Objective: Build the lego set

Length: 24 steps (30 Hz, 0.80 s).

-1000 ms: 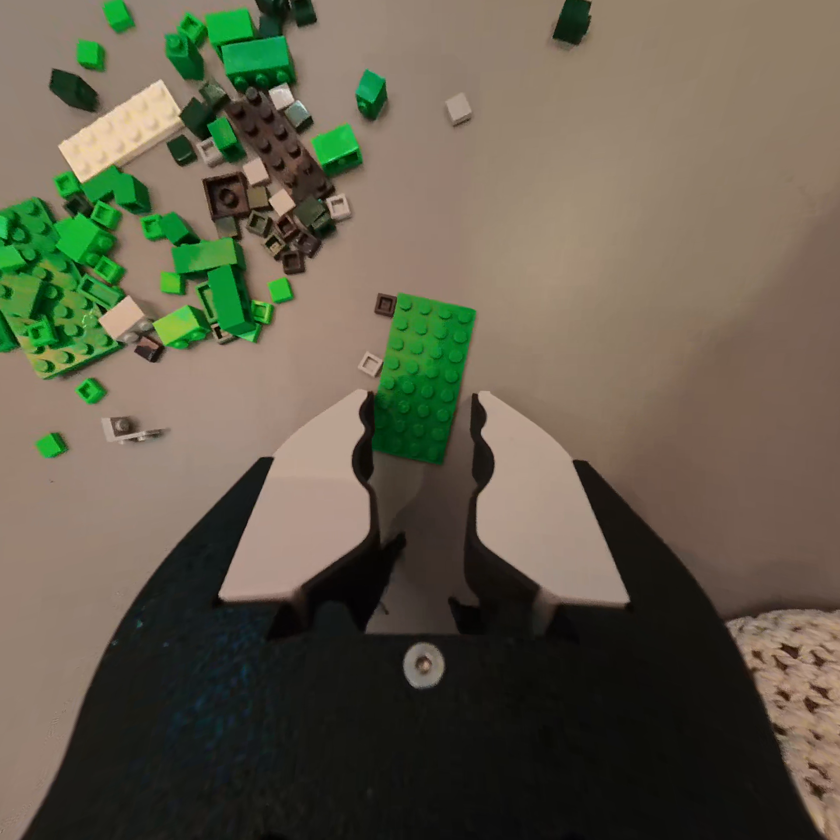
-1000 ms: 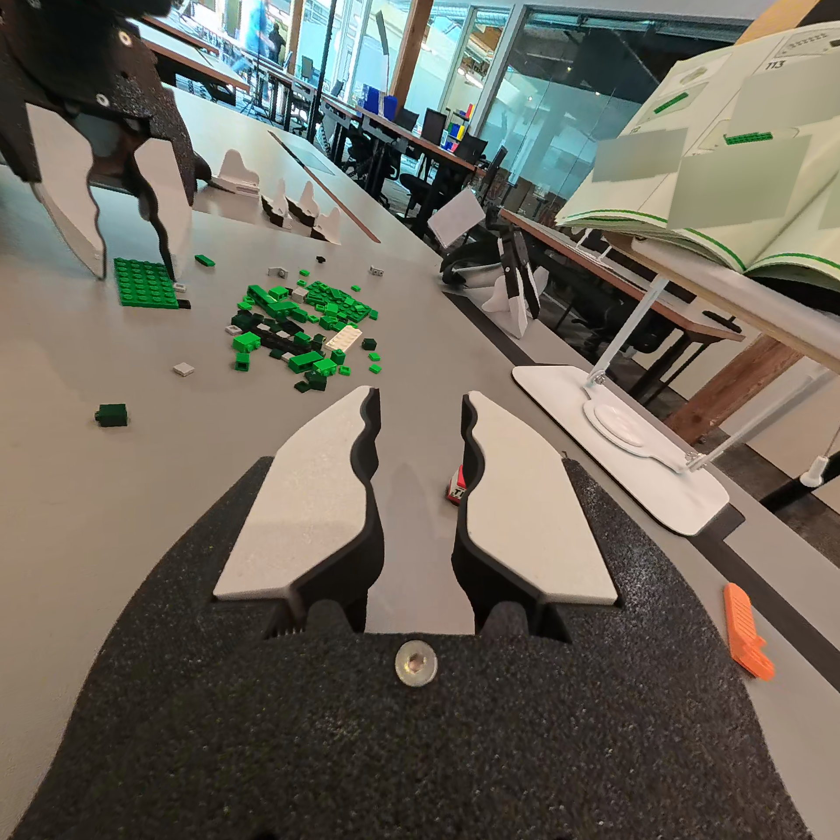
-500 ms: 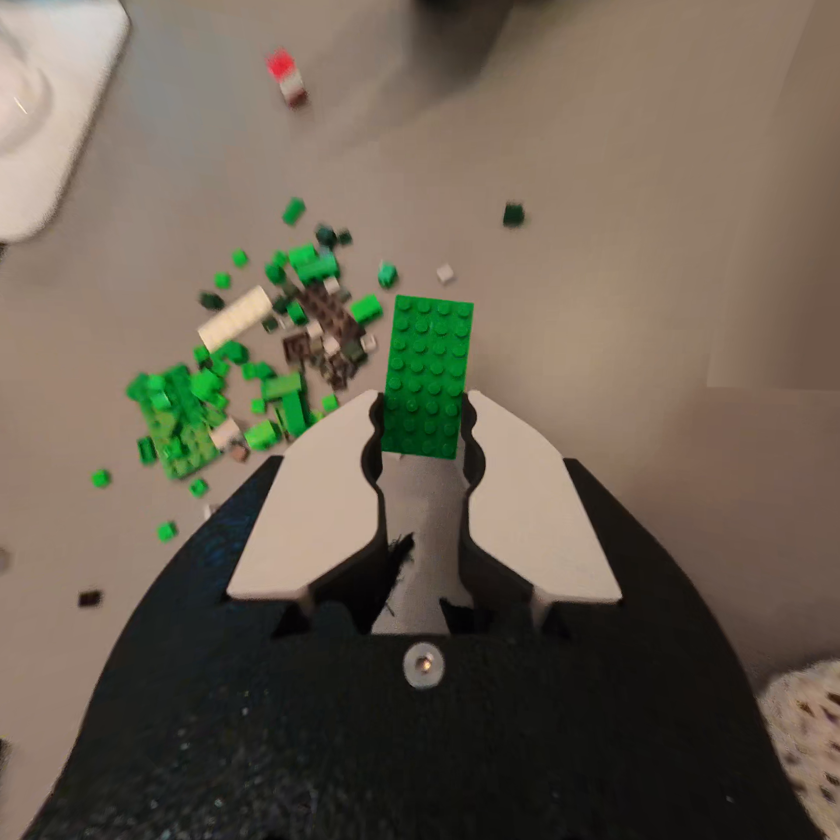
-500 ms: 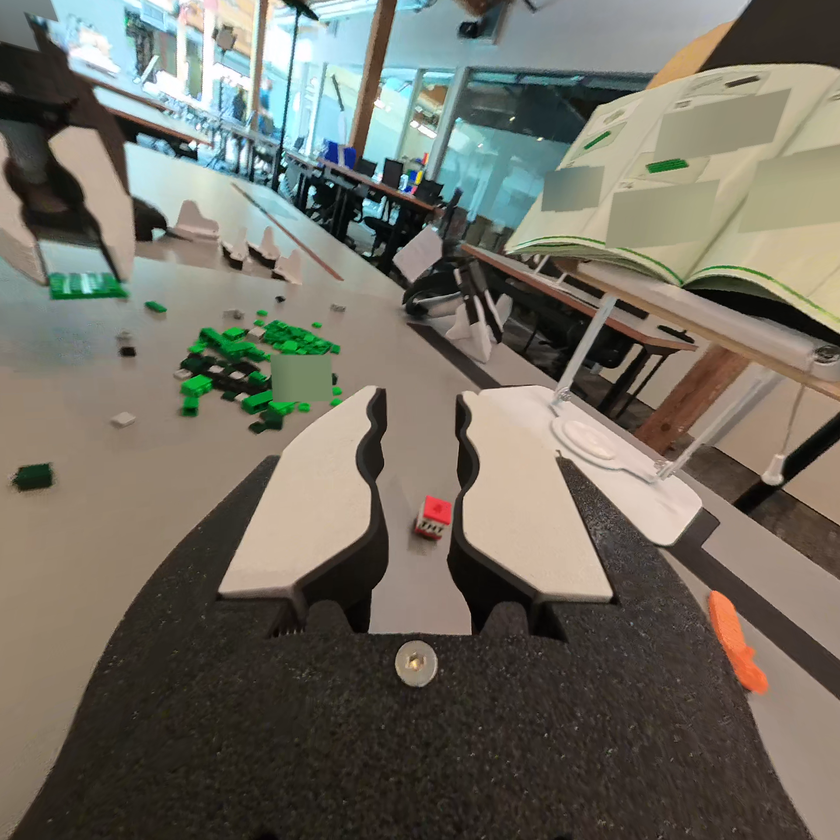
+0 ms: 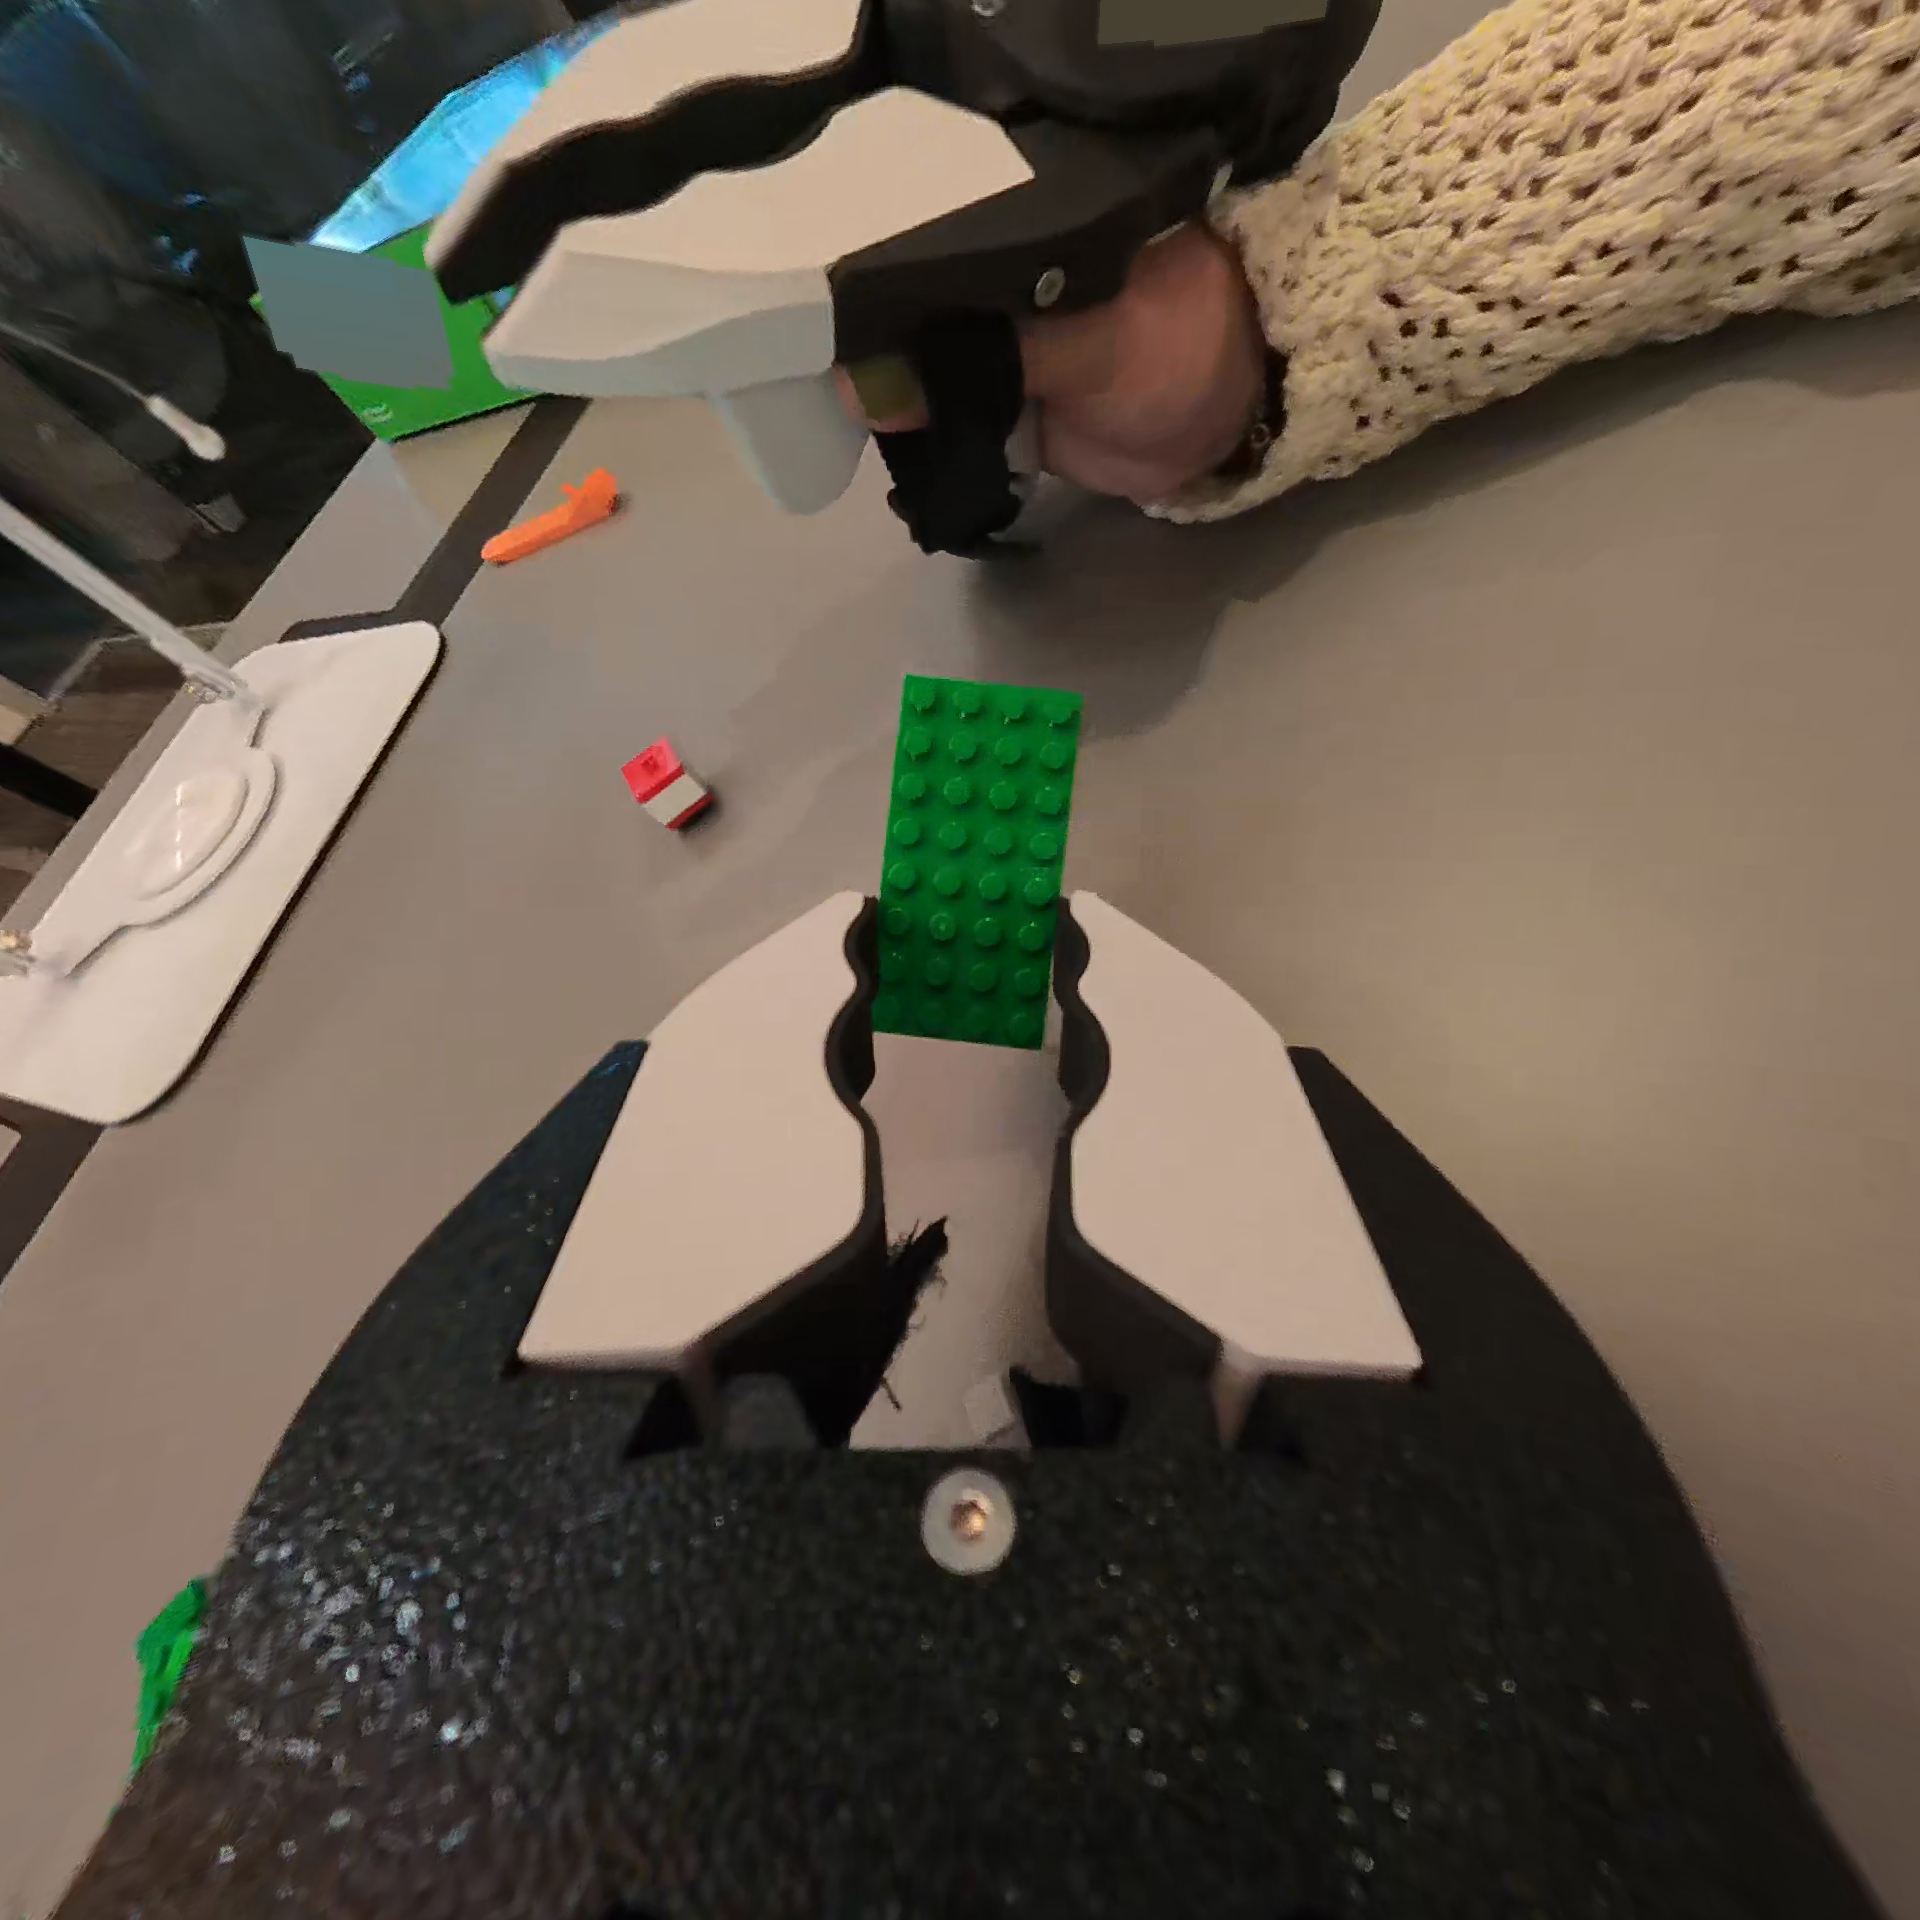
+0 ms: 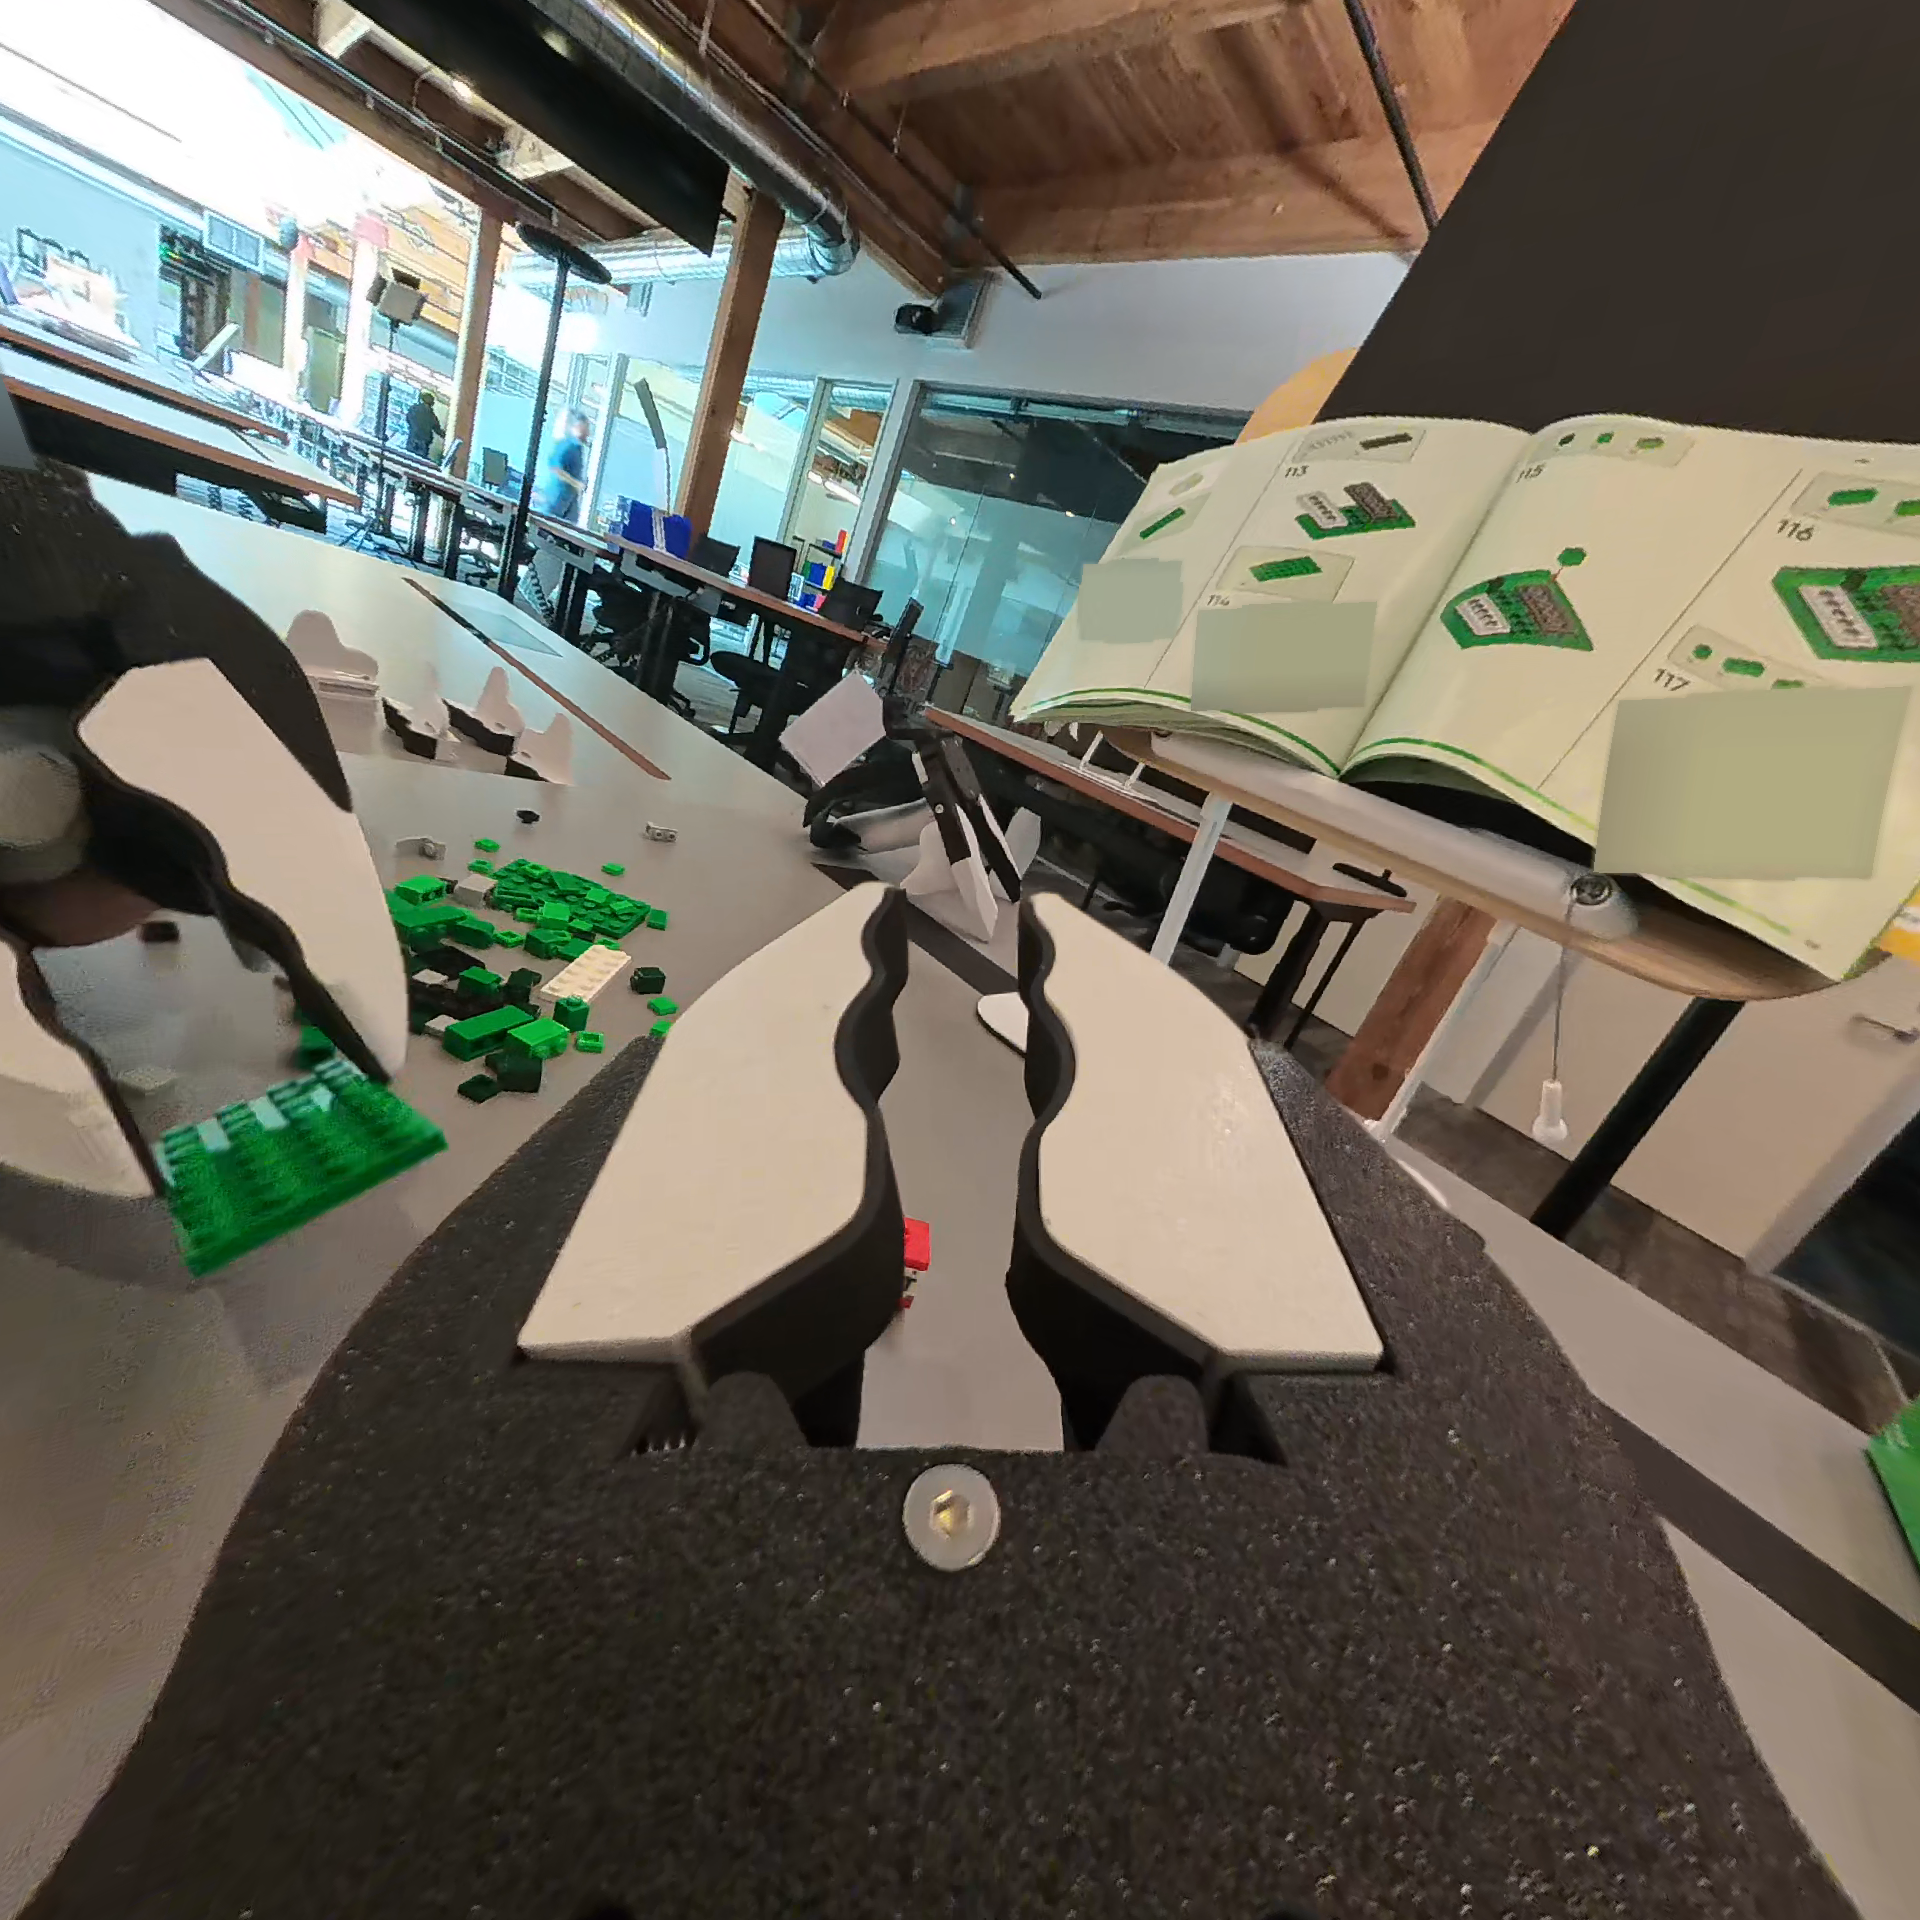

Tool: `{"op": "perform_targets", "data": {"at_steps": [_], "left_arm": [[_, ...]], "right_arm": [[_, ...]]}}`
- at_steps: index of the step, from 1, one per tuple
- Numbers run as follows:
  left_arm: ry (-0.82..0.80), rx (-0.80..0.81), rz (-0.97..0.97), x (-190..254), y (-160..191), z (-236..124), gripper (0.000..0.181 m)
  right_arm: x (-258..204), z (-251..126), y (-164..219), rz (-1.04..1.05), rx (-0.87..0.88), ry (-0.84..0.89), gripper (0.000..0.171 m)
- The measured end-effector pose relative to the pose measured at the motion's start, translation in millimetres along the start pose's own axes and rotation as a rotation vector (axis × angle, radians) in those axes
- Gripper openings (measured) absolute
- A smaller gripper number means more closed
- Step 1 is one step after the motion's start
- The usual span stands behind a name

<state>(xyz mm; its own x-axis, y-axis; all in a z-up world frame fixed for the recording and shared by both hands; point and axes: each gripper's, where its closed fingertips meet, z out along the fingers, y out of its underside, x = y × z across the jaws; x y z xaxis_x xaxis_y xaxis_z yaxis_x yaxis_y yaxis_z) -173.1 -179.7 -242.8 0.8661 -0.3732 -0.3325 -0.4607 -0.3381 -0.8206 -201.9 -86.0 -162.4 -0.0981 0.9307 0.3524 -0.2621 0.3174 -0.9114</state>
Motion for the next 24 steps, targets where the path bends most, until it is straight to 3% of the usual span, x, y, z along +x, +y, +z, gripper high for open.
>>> {"op": "perform_targets", "data": {"at_steps": [7,14,18,24], "left_arm": [[-0.283,0.091,0.055,-25.4,-8.3,-10.4,0.032],[-0.39,0.1,0.224,-26.0,-10.5,-21.6,0.032],[-0.413,0.121,0.282,-25.9,-12.8,-25.5,0.032],[-0.427,0.109,0.362,-23.4,-11.6,-24.2,0.032]], "right_arm": [[-7.7,-7.0,-3.8,0.021,0.009,-0.056,0.019],[-54.8,-11.3,-9.6,0.258,-0.026,-0.293,0.029],[-73.4,-9.4,-2.4,0.585,-0.176,-0.389,0.046],[-88.2,-10.6,6.2,0.699,-0.285,-0.477,0.042]]}}
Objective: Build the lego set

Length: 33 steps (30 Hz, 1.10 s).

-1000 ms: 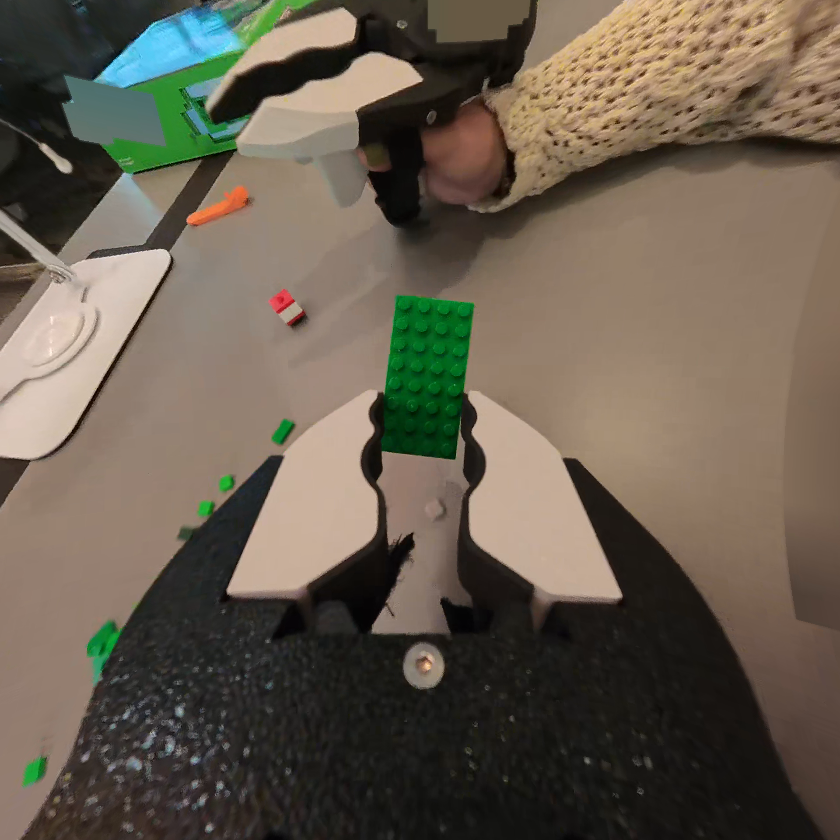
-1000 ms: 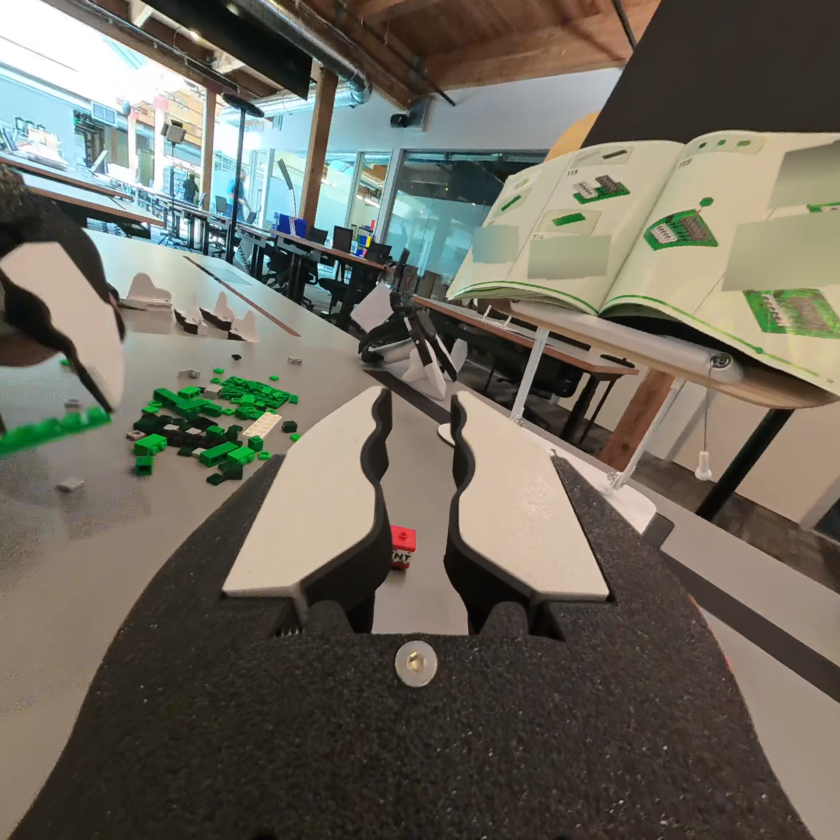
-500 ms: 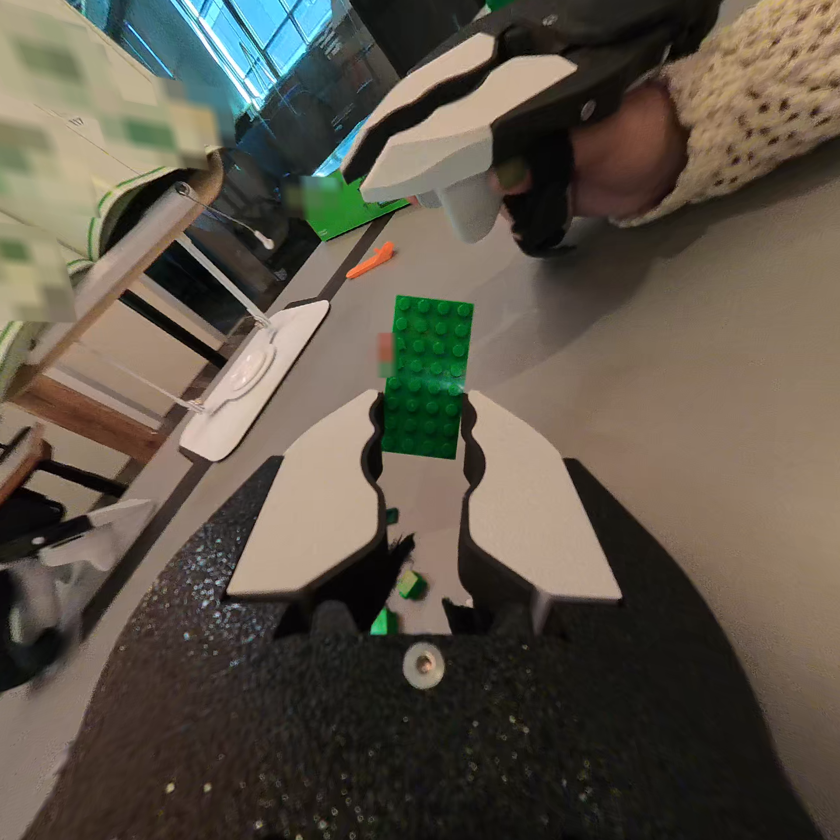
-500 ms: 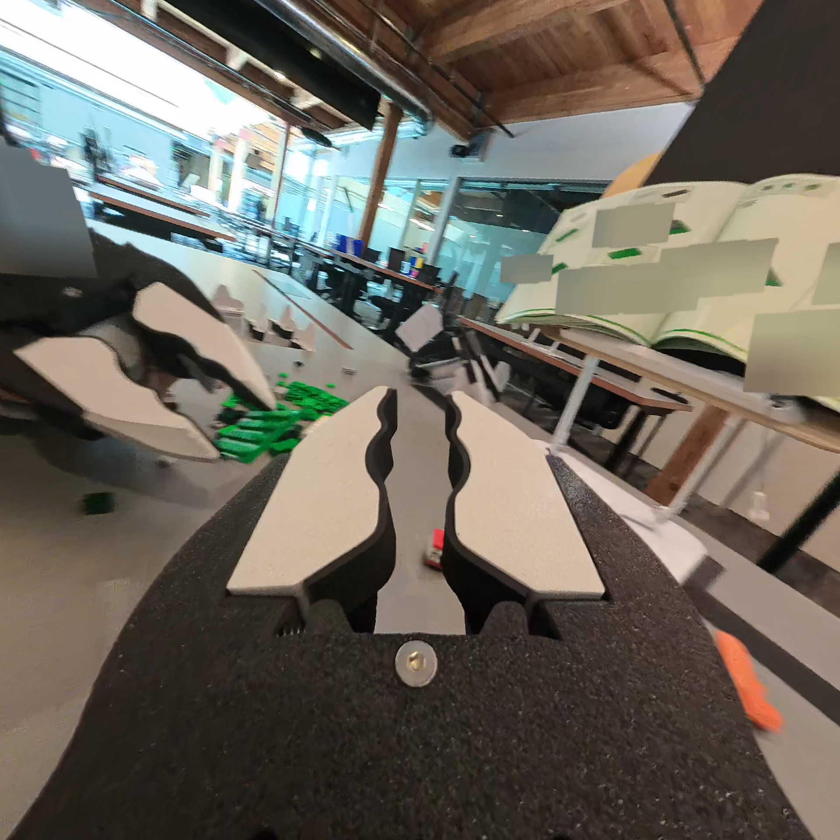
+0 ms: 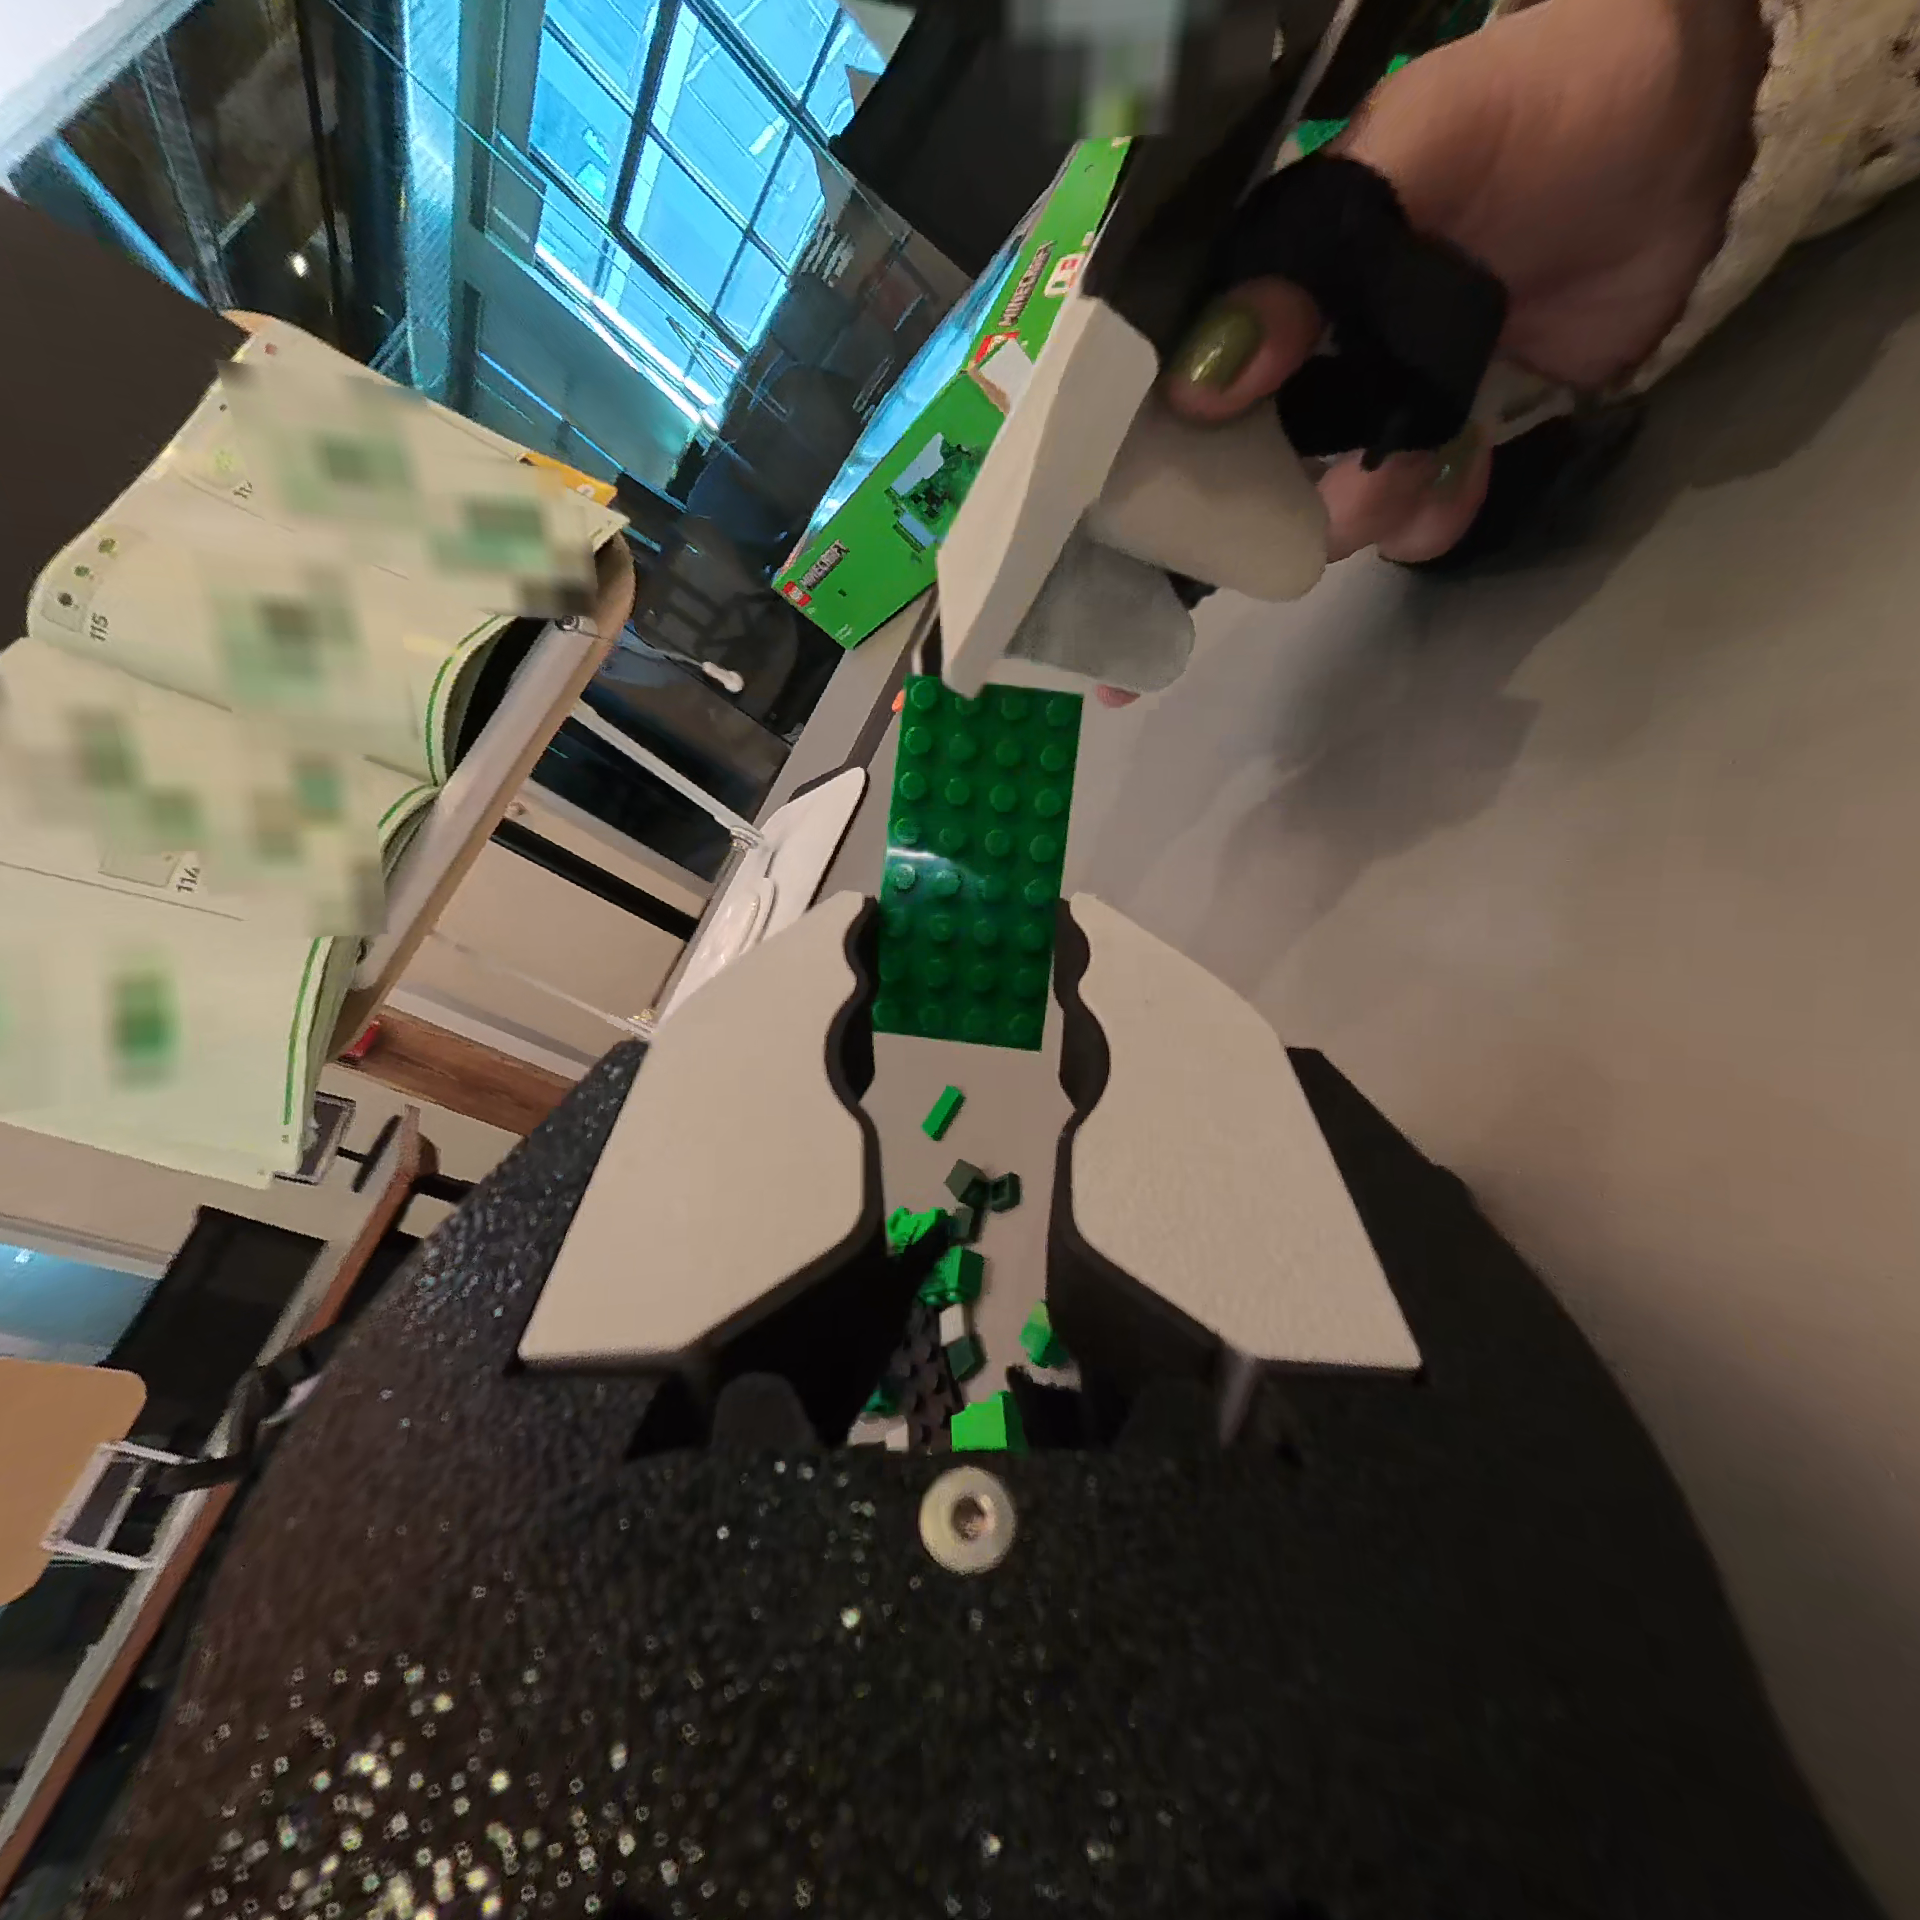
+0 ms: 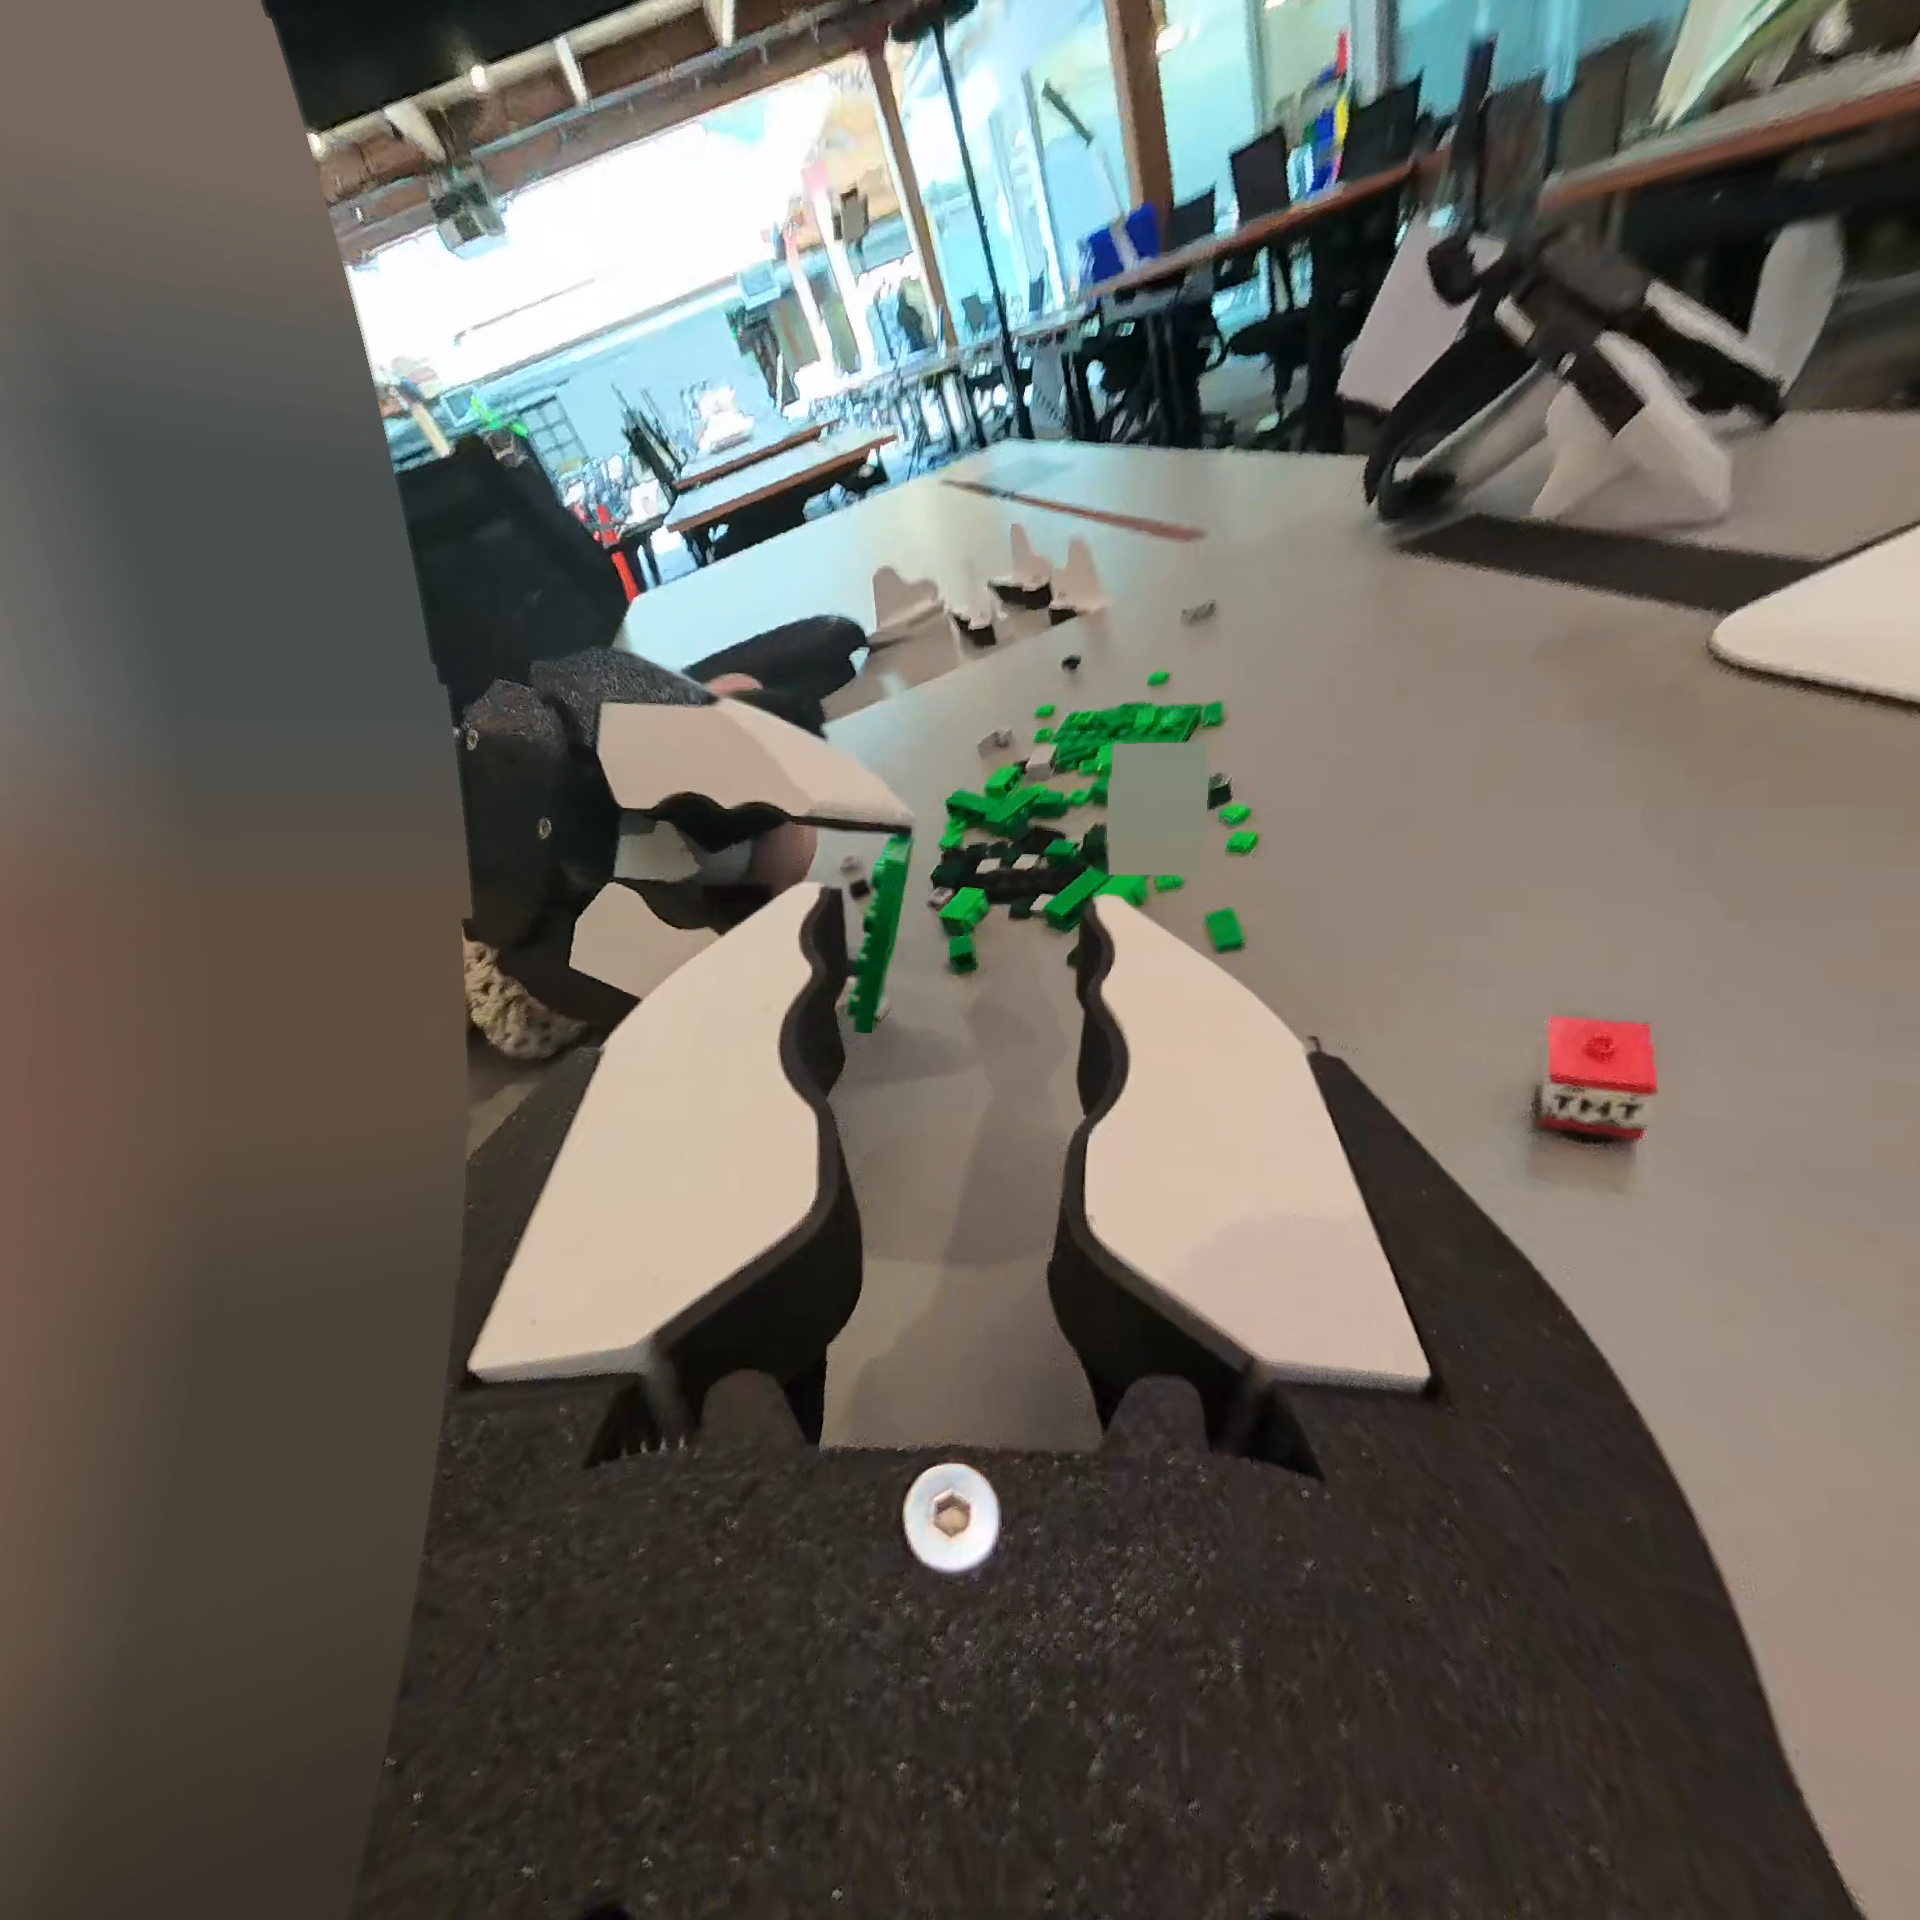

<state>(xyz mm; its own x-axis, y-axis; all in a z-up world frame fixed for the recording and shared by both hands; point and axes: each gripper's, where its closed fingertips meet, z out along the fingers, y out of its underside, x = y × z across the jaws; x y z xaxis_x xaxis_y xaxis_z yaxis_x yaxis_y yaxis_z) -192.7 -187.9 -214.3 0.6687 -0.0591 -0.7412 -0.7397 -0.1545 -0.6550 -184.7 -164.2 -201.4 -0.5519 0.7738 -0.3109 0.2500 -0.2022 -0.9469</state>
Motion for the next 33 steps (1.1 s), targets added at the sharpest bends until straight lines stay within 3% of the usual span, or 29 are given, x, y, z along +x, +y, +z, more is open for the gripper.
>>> {"op": "perform_targets", "data": {"at_steps": [4,9,14,16,19,22,25,28,33], "left_arm": [[-0.038,0.001,0.112,0.7,-4.6,-1.6,0.032],[-0.068,-0.024,0.223,2.4,-4.7,-0.8,0.031],[-0.08,-0.002,0.209,1.0,-7.6,-1.2,0.033],[-0.087,0.011,0.158,-2.2,-10.1,-2.0,0.045],[-0.095,-0.006,0.057,-9.3,-3.5,-2.8,0.048],[-0.131,-0.018,-0.077,-24.6,6.3,-4.9,0.04],[-0.157,-0.003,-0.217,-38.1,14.6,-8.5,0.037],[-0.177,0.009,-0.319,-47.9,20.9,-11.7,0.035],[-0.178,0.011,-0.383,-50.9,25.6,-12.4,0.034]], "right_arm": [[-5.8,3.5,8.8,0.024,-0.066,-0.043,0.034],[-15.1,4.2,14.8,0.017,-0.108,-0.1,0.005],[-17.6,2.3,13.8,-0.019,-0.093,-0.091,0.004],[-16.4,-2.0,7.7,-0.067,-0.044,-0.059,0.004],[4.1,-14.3,3.4,-0.323,-0.053,0.152,0.004],[32.2,-31.3,9.7,-1.001,-0.316,0.506,0.004],[25.4,-29.2,35.1,-1.45,-0.521,0.513,0.004],[14.8,-24.1,49.7,-1.586,-0.601,0.443,0.004],[15.0,-26.7,61.0,-1.616,-0.703,0.39,0.004]]}}
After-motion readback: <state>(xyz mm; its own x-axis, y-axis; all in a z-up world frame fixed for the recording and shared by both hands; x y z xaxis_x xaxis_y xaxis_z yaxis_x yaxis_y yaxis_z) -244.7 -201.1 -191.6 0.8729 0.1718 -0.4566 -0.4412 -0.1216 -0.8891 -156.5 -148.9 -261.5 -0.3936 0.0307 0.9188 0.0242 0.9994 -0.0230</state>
